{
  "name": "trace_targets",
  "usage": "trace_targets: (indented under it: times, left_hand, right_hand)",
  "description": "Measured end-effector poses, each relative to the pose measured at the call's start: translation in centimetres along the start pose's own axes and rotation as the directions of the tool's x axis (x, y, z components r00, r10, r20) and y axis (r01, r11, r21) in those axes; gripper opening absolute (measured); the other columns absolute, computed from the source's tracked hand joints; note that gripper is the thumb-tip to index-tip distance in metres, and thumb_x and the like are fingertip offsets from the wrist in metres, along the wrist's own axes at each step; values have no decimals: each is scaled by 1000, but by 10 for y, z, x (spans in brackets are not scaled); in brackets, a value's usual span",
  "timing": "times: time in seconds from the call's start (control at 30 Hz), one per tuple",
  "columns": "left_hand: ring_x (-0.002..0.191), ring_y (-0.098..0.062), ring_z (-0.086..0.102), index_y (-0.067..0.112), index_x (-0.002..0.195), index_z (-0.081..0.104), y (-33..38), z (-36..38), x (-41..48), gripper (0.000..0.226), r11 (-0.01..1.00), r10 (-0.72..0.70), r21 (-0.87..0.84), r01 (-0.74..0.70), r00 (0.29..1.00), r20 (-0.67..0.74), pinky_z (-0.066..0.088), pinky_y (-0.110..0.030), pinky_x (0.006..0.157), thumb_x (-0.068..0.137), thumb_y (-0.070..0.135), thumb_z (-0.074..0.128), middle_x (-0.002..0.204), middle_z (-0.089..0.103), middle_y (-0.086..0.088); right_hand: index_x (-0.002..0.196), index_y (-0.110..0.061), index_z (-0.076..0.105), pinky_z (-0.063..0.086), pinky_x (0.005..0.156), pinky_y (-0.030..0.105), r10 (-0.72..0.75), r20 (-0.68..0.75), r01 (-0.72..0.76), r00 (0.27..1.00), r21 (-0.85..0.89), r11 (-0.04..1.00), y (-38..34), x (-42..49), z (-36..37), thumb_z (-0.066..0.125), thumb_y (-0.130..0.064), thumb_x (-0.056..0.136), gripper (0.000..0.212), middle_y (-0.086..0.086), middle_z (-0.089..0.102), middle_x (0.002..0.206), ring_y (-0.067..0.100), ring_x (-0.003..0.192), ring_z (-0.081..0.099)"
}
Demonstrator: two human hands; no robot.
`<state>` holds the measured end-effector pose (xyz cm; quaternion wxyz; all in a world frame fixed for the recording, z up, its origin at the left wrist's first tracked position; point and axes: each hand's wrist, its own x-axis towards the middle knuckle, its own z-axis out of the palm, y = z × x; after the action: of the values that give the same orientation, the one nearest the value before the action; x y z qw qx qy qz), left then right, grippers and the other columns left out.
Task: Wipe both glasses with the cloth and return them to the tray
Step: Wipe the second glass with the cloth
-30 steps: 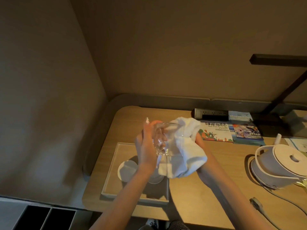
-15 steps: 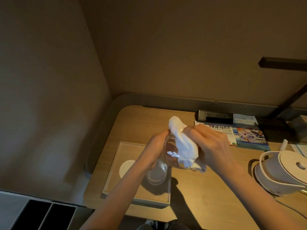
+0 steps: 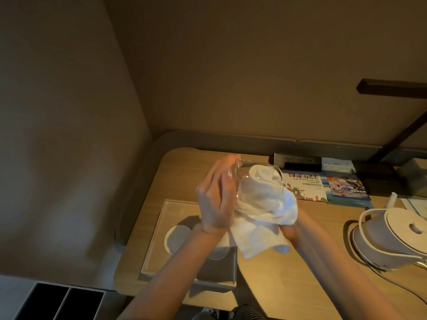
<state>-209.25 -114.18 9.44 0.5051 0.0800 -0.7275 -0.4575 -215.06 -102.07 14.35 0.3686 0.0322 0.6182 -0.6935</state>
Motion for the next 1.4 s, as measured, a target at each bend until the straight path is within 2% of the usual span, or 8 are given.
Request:
trace_targets:
  times: [0.1, 0.23, 0.53, 0.6, 0.8, 1.0, 1.17, 1.4]
  left_hand:
    - [120, -6, 58, 31, 124, 58, -3, -4, 11, 39, 965, -227, -88, 248, 954, 197, 47, -23, 99, 103, 39, 26, 127, 62, 4]
    - [108, -19, 68, 24, 140, 52, -5, -16, 23, 76, 524, -691, -183, 831, 542, 479, 59, -27, 72, 90, 75, 26, 136, 61, -9]
    - [76, -23, 64, 17, 92, 75, -9, -11, 19, 61, 157, -797, -291, 944, 296, 526, 45, -31, 60, 95, 65, 38, 88, 74, -11]
    - [72, -20, 65, 16, 95, 71, -12, -10, 18, 61, 186, -837, -270, 945, 296, 460, 48, -29, 59, 94, 66, 38, 84, 74, -8]
    - [90, -19, 74, 13, 113, 69, -9, -14, 31, 57, 261, -880, -260, 930, 339, 331, 57, -32, 73, 96, 61, 43, 100, 76, -8]
    - [101, -27, 71, 19, 101, 72, 3, -4, 30, 44, 449, -826, -208, 869, 492, 276, 56, -46, 89, 95, 57, 51, 103, 76, -6]
    - [110, -29, 66, 21, 114, 67, -5, -1, 20, 50, 616, -715, -164, 770, 635, 293, 57, -43, 88, 92, 63, 48, 115, 70, -10]
    - [92, 1, 60, 13, 132, 53, -2, -4, 8, 56, 751, -534, -303, 587, 809, 246, 50, -16, 71, 94, 53, 40, 115, 58, -6]
  right_hand:
    - [54, -6, 61, 45, 48, 26, -83, 5, 83, 997, -154, 985, -4, 5, 2, 48, 5, 88, 38, 6, 57, 45, 23, 48, 56]
    - [79, -16, 68, 48, 60, 34, -391, -13, 328, 920, -518, 790, -15, 16, -1, 70, -9, 69, 12, 4, 71, 75, 21, 71, 64]
    - [111, -14, 51, 37, 58, 27, -896, 165, 603, 412, -786, 133, -13, 4, 1, 64, 2, 73, 43, 4, 51, 105, 16, 86, 49]
    - [110, -19, 50, 40, 58, 32, -843, 316, 610, 435, -792, 17, -10, 3, 1, 63, -4, 70, 45, -3, 51, 110, 19, 91, 51]
    - [123, -46, 42, 4, 101, -2, -573, 526, 705, 629, -696, 136, -7, -4, -6, 38, -29, 93, 35, -41, 30, 123, -39, 112, 7]
    - [100, -47, 59, 46, 73, 14, -364, 491, 609, 791, -689, 393, -4, -9, 0, 68, -54, 74, 28, -25, 65, 97, -11, 89, 57]
    - [116, -26, 58, 50, 74, 15, -164, 491, 352, 855, -320, 880, -9, -10, -5, 79, -16, 70, 51, -11, 72, 105, 4, 98, 66]
    - [84, -13, 74, 47, 58, 34, -240, 441, 212, 865, 111, 971, -12, 5, -11, 93, -33, 38, 53, 10, 68, 86, 24, 79, 64]
